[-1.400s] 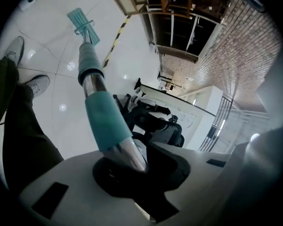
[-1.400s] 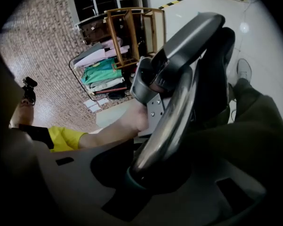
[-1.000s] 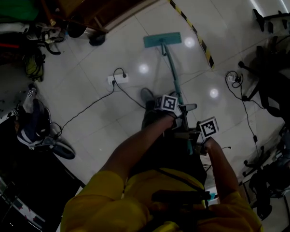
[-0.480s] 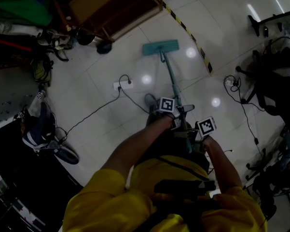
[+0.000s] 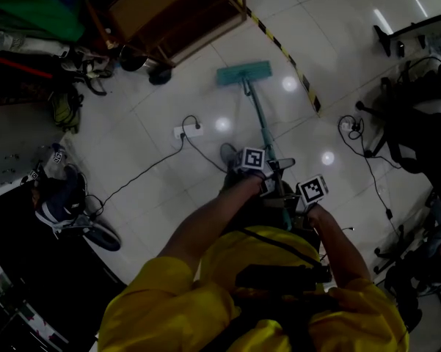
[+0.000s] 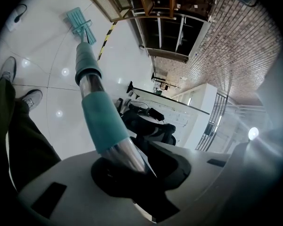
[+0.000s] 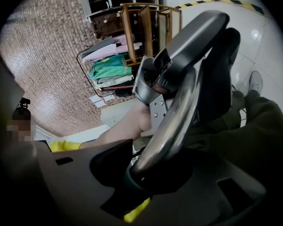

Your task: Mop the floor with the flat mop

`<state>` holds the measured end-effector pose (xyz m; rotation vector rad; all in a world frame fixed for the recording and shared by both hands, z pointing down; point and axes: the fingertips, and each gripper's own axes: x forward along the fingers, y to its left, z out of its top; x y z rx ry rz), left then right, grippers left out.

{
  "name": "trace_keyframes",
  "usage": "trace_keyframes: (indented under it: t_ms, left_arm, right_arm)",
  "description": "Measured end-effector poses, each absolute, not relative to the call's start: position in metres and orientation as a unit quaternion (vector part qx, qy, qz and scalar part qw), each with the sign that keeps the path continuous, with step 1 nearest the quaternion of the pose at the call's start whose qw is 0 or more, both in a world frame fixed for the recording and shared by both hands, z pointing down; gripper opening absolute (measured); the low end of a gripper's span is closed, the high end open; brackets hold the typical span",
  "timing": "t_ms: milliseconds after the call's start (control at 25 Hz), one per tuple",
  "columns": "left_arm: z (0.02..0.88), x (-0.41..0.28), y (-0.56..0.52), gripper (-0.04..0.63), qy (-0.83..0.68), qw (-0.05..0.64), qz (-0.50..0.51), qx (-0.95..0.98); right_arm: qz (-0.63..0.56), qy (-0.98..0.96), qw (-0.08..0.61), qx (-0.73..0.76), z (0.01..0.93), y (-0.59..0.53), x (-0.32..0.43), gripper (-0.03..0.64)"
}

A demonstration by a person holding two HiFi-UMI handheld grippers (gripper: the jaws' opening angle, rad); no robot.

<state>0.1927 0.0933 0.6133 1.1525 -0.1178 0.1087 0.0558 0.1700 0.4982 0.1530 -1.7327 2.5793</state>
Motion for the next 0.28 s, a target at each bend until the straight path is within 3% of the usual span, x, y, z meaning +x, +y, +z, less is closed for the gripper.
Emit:
trace_keyframes:
  t_ms: [280]
  left_arm:
    - [0.597,0.194,0.098,0.1,-0.062,0.837,0.052,0.542]
  right_arm:
    - [0.825,-0.565,0.004,0.032,0.476,0.172,0.056,0.129]
